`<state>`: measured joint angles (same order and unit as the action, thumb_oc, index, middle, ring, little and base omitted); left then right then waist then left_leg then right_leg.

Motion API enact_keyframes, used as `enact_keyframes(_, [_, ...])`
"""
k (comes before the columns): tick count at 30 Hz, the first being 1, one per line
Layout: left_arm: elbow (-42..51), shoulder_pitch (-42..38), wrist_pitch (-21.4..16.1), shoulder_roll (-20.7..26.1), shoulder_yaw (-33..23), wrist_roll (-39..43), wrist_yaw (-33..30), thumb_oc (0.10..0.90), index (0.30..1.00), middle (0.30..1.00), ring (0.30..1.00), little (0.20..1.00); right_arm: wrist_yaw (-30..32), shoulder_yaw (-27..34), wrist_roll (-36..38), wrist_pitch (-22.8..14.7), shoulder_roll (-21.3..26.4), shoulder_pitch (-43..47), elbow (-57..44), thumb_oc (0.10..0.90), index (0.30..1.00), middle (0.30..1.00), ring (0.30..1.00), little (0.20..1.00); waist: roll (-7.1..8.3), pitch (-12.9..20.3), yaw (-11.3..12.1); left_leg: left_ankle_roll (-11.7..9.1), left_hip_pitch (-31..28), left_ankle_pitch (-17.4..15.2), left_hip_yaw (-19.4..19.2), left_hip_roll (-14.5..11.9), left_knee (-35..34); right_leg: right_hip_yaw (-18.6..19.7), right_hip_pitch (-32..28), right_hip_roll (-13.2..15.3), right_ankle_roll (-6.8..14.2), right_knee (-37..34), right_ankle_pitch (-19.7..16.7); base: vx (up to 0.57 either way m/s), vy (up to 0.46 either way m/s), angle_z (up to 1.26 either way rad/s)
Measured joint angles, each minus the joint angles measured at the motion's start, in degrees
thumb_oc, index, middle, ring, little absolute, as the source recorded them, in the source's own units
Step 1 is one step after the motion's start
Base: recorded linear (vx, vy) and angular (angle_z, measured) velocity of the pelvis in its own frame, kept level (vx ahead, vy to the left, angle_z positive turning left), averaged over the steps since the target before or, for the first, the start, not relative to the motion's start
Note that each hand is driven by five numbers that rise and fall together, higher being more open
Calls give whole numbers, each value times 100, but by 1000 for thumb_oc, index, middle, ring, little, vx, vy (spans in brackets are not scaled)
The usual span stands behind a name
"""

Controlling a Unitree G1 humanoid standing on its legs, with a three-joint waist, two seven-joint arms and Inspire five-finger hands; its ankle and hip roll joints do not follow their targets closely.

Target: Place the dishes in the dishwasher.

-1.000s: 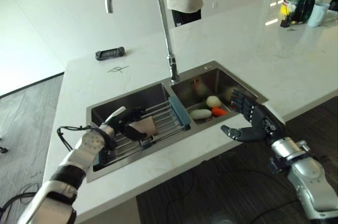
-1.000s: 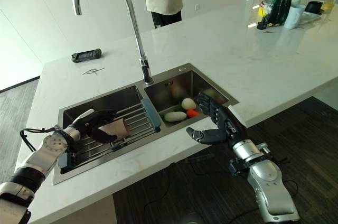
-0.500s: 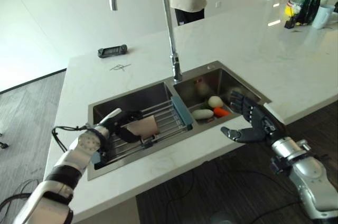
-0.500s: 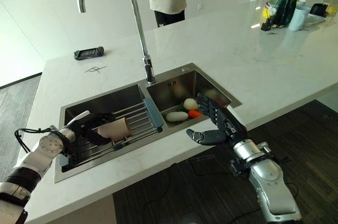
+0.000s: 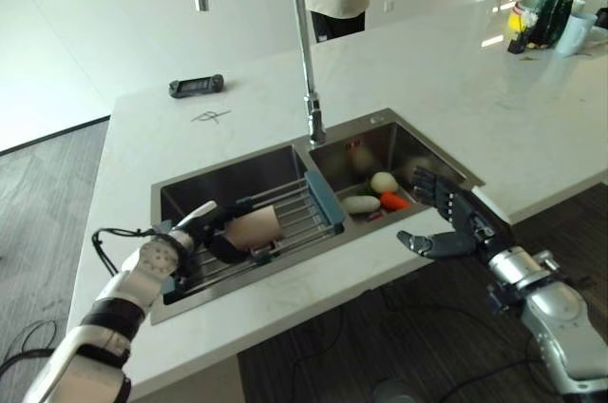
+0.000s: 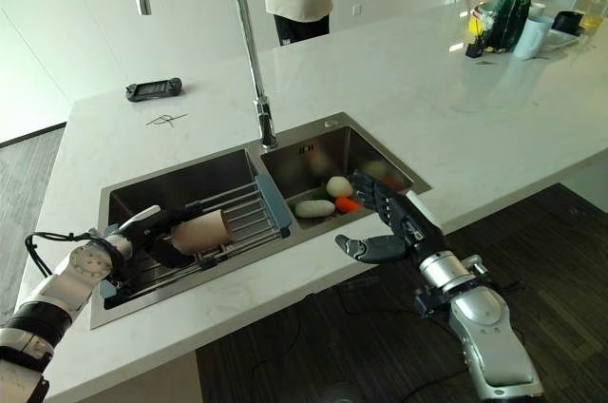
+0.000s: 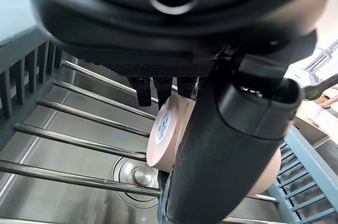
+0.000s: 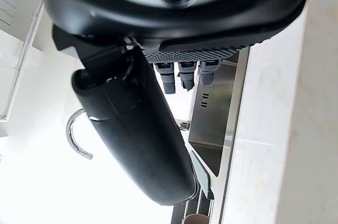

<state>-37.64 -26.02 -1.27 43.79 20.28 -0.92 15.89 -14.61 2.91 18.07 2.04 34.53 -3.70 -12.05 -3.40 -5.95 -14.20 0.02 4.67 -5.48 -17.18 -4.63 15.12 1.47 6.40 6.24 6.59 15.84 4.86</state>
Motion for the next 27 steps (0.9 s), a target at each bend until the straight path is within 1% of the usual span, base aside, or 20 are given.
enact_keyframes(5, [-18, -4, 149, 0, 13, -5, 49, 800, 900, 900, 900, 900, -44, -10, -3, 2, 0, -3, 11, 800, 900, 900, 900, 900, 28, -19, -17, -35, -91, -22, -98, -37, -3, 64, -67, -66, -16, -27, -10, 11, -16, -9])
enact_keyframes(8, [-132, -170, 236, 0, 137, -191, 244, 800, 900, 900, 900, 900, -70, -12, -4, 2, 1, 0, 59, 800, 900, 900, 900, 900, 29, -19, -93, -47, -130, -67, -110, -83, 3, 70, -116, -79, -21, -86, -8, 6, -3, -2])
enact_keyframes(9, [-170, -271, 354, 0, 222, -276, 260, 780, 869, 869, 869, 869, -71, -19, -6, 3, 0, 0, 89, 800, 900, 900, 900, 900, 29, -19, -100, -46, -129, -73, -123, -82, 7, 79, -133, -79, -19, -87, -10, -33, -18, -3])
enact_keyframes(10, [-204, -302, 395, 0, 234, -277, 285, 513, 469, 469, 469, 469, -74, -39, -6, 3, 0, 0, 93, 800, 900, 900, 900, 900, 28, -19, -121, -46, -129, -75, -125, -82, 8, 81, -134, -79, -19, -89, -11, -11, -1, -4])
enact_keyframes(11, [-264, -333, 410, -2, 249, -287, 340, 400, 300, 300, 300, 300, -82, -64, -6, 4, 0, 0, 93, 800, 900, 900, 900, 900, 27, -18, -143, -39, -132, -71, -129, -83, 14, 89, -132, -83, -47, -89, -32, -32, -20, -5])
enact_keyframes(13, [-414, -492, 382, 0, 316, -456, 336, 400, 300, 300, 300, 300, -83, -128, -6, 29, 3, 0, 95, 800, 900, 900, 900, 900, 25, -18, -146, -46, -149, -77, -131, -87, 46, 96, -164, -101, -72, -110, -50, -11, -16, -4])
enact_keyframes(18, [-443, -478, 321, -13, 318, -532, 238, 400, 300, 300, 300, 300, -90, -168, -5, 36, 4, -18, 103, 800, 900, 900, 900, 900, 13, -17, -148, -64, -165, -104, -139, -123, 51, 97, -189, -123, -76, -139, -50, 0, 0, 0])
enact_keyframes(20, [-442, -478, 188, -7, 317, -635, 94, 400, 300, 300, 300, 300, -96, -168, -4, 36, 4, -27, 103, 800, 900, 900, 900, 900, 13, -17, -143, -64, -165, -104, -139, -121, 51, 97, -194, -128, -79, -143, -52, -4, -15, 0])
enact_keyframes(23, [-255, -467, -167, 97, 297, -596, -392, 400, 300, 300, 300, 300, -105, -159, -3, 34, 48, -27, 106, 800, 900, 900, 900, 900, 17, -20, -112, -66, -163, -105, -129, -132, 17, 89, -195, -125, -72, -145, -47, -3, -52, 1])
enact_keyframes(24, [78, -347, -239, 214, 164, -473, -600, 400, 300, 300, 300, 300, -113, -127, 2, 30, 63, -43, 105, 800, 900, 900, 900, 900, 23, -25, -88, -69, -147, -98, -109, -132, 2, 88, -174, -124, -72, -121, -48, -1, -52, 2])
enact_keyframes(25, [600, -126, -394, 328, -209, -305, -827, 400, 300, 300, 300, 300, -118, -34, -1, 29, 55, -104, 105, 800, 900, 900, 900, 900, 43, -43, -53, -87, -115, -102, -121, -128, 2, 72, -158, -125, -57, -114, -37, 46, -22, 3])
enact_keyframes(26, [1232, 181, -567, 333, -795, -130, -1067, 400, 300, 300, 300, 300, -117, 143, -1, 29, -22, -239, 106, 800, 900, 900, 900, 900, 59, -56, 27, -95, -106, -98, -111, -122, -1, 63, -159, -134, -52, -135, -35, -13, -40, 9])
enact_keyframes(27, [1784, 439, -750, 346, -1320, 21, -1299, 400, 300, 300, 300, 300, -118, 300, -3, 32, -75, -356, 108, 800, 900, 900, 900, 900, 72, -66, 63, -59, -103, -71, -76, -119, -7, 31, -172, -132, -82, -132, -52, 2, -27, 10])
